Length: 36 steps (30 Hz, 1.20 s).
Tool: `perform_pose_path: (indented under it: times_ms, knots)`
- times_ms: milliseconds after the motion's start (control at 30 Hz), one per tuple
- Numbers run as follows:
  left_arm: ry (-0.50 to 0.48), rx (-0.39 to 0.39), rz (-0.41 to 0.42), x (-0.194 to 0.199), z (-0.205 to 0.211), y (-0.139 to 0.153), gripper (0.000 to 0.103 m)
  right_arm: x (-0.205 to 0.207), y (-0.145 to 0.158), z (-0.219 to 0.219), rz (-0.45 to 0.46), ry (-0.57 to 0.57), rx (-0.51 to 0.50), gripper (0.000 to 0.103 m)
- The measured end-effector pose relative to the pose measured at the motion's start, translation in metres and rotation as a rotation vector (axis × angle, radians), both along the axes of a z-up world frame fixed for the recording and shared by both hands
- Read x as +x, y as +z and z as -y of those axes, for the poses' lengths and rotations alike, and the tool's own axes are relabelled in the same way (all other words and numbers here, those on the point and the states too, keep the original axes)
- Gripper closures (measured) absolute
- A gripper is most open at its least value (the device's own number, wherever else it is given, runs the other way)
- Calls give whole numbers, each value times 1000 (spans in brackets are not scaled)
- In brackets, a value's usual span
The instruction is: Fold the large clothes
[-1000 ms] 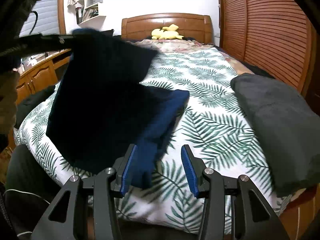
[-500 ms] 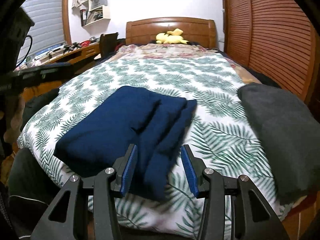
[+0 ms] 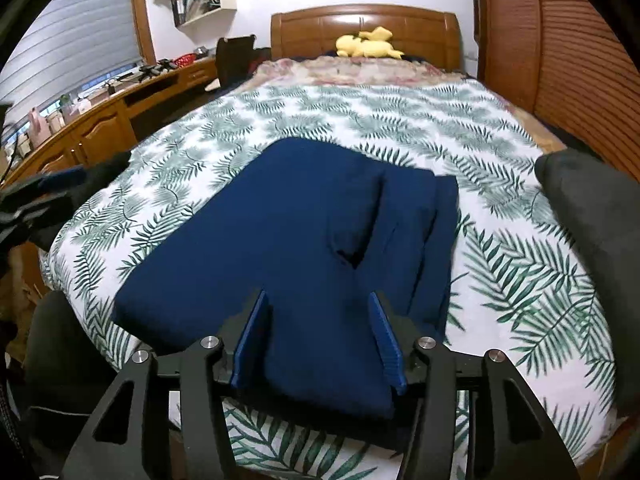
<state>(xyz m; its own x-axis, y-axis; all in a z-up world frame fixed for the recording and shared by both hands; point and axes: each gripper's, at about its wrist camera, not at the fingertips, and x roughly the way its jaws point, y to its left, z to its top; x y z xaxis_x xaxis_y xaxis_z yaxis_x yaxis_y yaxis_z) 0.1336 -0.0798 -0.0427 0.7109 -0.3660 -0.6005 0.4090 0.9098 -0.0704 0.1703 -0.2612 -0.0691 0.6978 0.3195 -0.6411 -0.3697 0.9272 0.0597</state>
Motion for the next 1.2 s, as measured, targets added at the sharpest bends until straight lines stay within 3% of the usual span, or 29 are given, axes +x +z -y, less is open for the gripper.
perform_pose_path:
  times_ms: [267, 333, 367, 400, 567, 667, 767, 933, 1033, 1100, 1200]
  knots:
    - [42, -31, -29, -9, -29, -20, 24, 15, -1, -11, -46, 8, -9, 46]
    - [50, -35, -36, -9, -35, -23, 24, 13, 2, -16, -47, 23, -22, 60]
    - [54, -35, -39, -9, -37, -24, 24, 13, 4, -17, -49, 32, -29, 79]
    - [62, -35, -40, -9, -39, -24, 24, 13, 7, -18, -49, 47, -33, 87]
    - [103, -67, -24, -13, -48, -20, 24, -5, 43, -11, 67, 49, -42, 93]
    - [104, -74, -19, -15, -50, -18, 24, -15, 65, -1, 143, 12, -57, 93]
    - [98, -64, -10, -18, -48, -15, 24, -14, 68, 15, 153, -38, -80, 93]
    - [95, -69, -4, -18, -48, -14, 24, -1, 30, 24, 24, -95, -112, 90]
    - [93, -72, -7, -19, -47, -15, 24, -2, 23, 19, 18, -103, -131, 80]
    - [89, -70, -11, -18, -46, -17, 24, -2, 29, 16, 41, -130, -158, 67]
    - [84, -68, -16, -18, -43, -19, 24, -9, 43, 8, 79, -113, -153, 66]
